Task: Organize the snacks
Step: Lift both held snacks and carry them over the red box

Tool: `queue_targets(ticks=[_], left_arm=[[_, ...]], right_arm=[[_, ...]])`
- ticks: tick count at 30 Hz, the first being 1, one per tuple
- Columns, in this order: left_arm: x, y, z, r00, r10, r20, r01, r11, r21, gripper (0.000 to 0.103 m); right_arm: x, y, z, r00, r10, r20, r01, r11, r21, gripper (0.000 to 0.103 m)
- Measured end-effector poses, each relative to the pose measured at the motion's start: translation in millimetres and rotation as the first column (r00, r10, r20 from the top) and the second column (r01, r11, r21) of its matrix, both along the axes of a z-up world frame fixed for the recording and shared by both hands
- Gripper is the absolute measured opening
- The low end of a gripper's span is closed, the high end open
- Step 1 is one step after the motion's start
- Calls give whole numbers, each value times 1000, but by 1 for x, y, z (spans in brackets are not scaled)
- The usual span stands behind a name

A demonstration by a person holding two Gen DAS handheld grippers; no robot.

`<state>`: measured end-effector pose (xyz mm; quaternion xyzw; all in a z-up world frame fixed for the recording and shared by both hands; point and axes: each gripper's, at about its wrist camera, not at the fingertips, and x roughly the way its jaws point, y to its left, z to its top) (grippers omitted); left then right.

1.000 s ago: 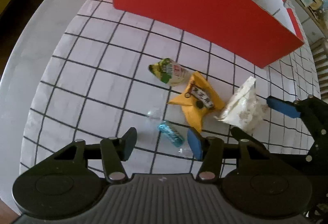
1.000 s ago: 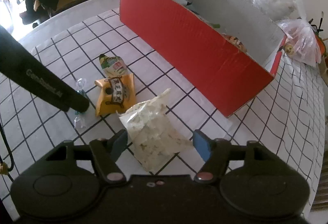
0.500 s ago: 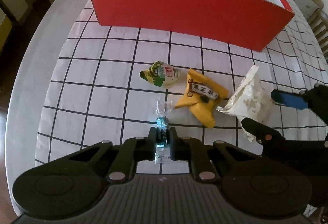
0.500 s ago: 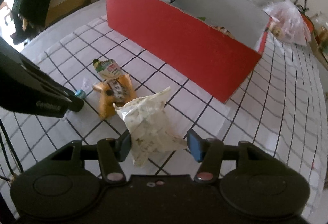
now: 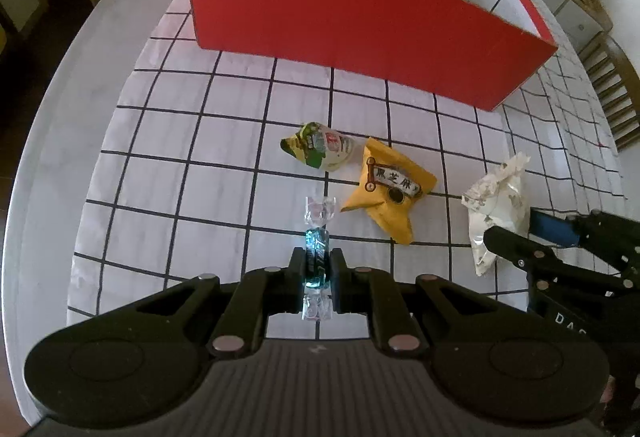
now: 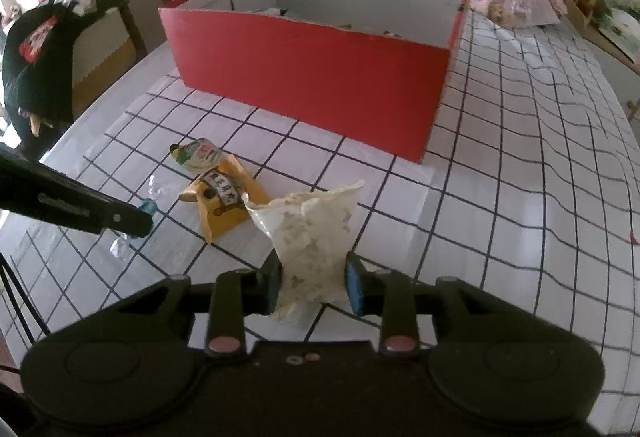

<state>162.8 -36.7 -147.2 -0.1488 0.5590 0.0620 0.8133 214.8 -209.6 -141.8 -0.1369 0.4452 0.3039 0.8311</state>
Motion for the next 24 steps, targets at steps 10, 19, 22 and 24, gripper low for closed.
queue_targets(ticks=[10,19,22,24], left_arm=[[-8,12,17,999,23,35,-22,999,-30,12],[-8,18,42,994,23,103,-21,1000,-15,12],[-4,20,55,991,17,131,-16,1000,-11,12],[1,21,64,988,10,152,-9,1000,-4,12]], right_arm=[[-14,-12,16,998,-56,-7,57,995,85,29],[-17,-10,48,997,-75,33,69,986,151,29],[-14,-8,57,995,-82,52,72,984,161,29],[-11,-6,64,994,-85,69,73,983,167,30]])
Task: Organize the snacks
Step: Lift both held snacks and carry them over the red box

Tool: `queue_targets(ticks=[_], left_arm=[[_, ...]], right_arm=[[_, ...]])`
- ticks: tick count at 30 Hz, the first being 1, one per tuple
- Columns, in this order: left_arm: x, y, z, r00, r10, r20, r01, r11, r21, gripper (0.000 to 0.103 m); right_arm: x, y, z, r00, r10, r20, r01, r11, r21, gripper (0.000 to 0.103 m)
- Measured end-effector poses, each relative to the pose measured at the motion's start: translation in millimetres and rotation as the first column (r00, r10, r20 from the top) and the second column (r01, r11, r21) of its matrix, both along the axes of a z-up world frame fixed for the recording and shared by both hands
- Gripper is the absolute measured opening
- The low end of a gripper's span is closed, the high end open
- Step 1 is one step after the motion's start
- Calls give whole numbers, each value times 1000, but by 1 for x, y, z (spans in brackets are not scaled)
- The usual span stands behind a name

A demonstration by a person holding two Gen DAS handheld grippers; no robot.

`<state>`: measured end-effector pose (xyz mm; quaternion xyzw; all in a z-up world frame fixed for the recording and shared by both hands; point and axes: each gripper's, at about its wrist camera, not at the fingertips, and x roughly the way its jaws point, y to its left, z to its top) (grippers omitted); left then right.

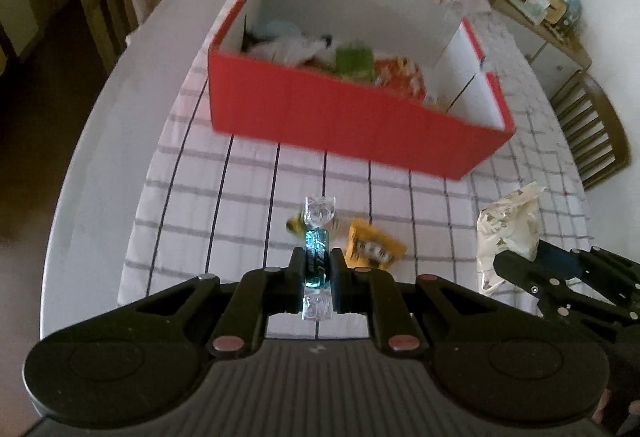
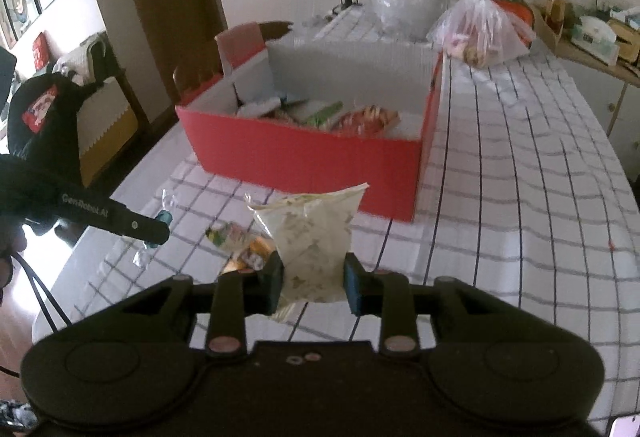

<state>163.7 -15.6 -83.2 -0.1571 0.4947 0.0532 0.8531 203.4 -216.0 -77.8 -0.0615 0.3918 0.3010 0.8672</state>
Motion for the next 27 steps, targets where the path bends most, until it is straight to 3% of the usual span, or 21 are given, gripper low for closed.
queue_targets(ticks=[16,27], left_arm=[[64,27,55,990,-45,133,36,997,71,12],[112,50,60,989,-79,126,64,990,122,12]], right_arm=[[60,22,40,991,-89,104,88,996,16,30],[106,38,39,982,-168,84,168,986,5,30]])
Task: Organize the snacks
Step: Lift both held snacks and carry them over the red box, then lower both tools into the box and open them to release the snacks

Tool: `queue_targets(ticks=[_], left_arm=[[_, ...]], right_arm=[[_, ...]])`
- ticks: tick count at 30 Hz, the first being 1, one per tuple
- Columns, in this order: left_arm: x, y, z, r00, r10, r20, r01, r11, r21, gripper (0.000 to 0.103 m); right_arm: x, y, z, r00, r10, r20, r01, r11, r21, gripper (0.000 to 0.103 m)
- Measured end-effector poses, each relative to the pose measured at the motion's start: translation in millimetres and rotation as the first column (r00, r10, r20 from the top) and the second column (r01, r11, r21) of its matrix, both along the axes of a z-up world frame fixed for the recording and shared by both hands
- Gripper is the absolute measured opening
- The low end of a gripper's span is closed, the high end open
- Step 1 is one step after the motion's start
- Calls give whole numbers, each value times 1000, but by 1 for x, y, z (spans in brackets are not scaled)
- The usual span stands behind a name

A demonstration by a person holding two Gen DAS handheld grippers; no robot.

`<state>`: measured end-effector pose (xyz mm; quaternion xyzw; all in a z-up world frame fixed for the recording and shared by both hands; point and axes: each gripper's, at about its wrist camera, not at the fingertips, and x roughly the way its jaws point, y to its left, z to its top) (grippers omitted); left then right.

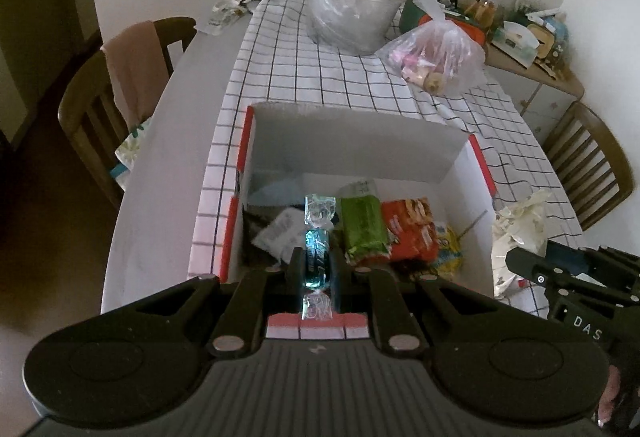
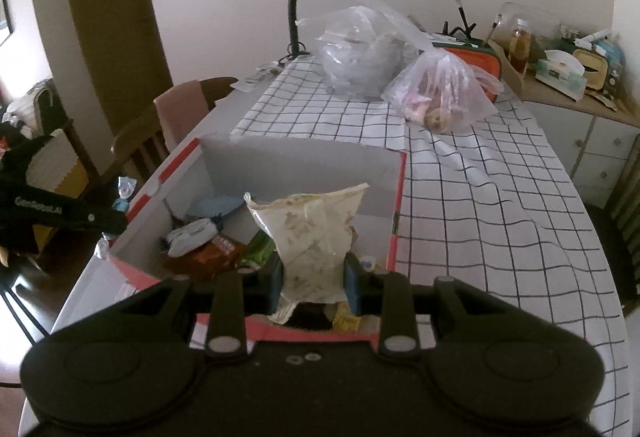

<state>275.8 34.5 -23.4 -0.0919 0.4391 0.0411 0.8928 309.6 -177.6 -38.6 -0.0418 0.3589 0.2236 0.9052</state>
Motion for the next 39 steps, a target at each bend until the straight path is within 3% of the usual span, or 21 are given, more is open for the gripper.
queue_targets(ticks=[18,32,39], left_arm=[[87,33,-36,994,-36,-99,41,998,51,12],[106,24,-68,979,-82,-186,102,990,98,12],[107,25,-72,976,-62,-209,88,989,116,12]], right_arm=[[58,44,-43,996,-25,-87,15,994,-104,30],[61,57,-63,992,-14,-125,-1,993,-118,32],[60,60,-60,993,-5,-122,-9,994,-111,35]])
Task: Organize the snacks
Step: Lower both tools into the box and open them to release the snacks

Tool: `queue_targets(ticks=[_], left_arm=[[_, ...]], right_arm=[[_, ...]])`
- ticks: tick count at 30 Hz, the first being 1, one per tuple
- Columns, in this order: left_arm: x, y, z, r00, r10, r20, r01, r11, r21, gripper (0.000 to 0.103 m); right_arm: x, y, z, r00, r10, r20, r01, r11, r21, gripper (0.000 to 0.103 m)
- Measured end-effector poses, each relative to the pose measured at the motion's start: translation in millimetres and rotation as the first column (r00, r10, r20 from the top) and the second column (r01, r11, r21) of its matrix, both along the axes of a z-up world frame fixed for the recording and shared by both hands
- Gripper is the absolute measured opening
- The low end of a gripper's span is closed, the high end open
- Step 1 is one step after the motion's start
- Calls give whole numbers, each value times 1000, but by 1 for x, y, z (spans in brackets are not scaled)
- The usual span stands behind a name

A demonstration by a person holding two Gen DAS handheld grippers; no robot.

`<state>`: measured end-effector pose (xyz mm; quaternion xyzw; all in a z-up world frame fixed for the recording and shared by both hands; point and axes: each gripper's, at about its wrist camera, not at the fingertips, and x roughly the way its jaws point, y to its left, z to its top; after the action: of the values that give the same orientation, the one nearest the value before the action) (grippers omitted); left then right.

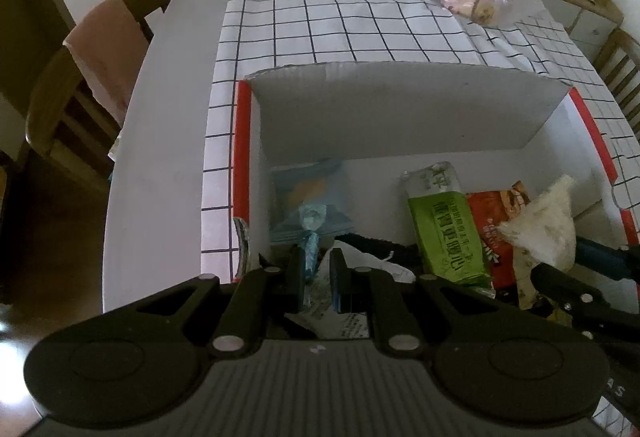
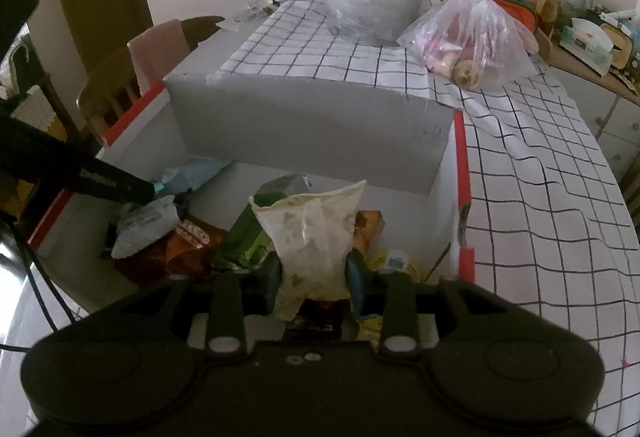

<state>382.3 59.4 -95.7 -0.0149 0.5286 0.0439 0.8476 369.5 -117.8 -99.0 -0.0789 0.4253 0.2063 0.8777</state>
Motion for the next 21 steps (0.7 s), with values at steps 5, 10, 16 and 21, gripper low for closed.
queue_targets(ticks=[5,10,16,21], left_arm=[[-4,1,5,1000,13,8,-13,1000,-13,13],[-13,3,15,999,26,30,-25,999,-26,18],[-29,-3,32,997,26,73,-23,999,-44,32],[-50,-15,45,992,12,129,-5,999,-51,62]], right_arm=[[-5,-4,4,1000,5,3,-5,1000,28,44],[-13,-7,13,1000,9,16,-10,998,54,58],[-24,-14,28,999,10,49,-14,997,82,69],[-40,-23,40,997,25,79,-33,994,103,81]])
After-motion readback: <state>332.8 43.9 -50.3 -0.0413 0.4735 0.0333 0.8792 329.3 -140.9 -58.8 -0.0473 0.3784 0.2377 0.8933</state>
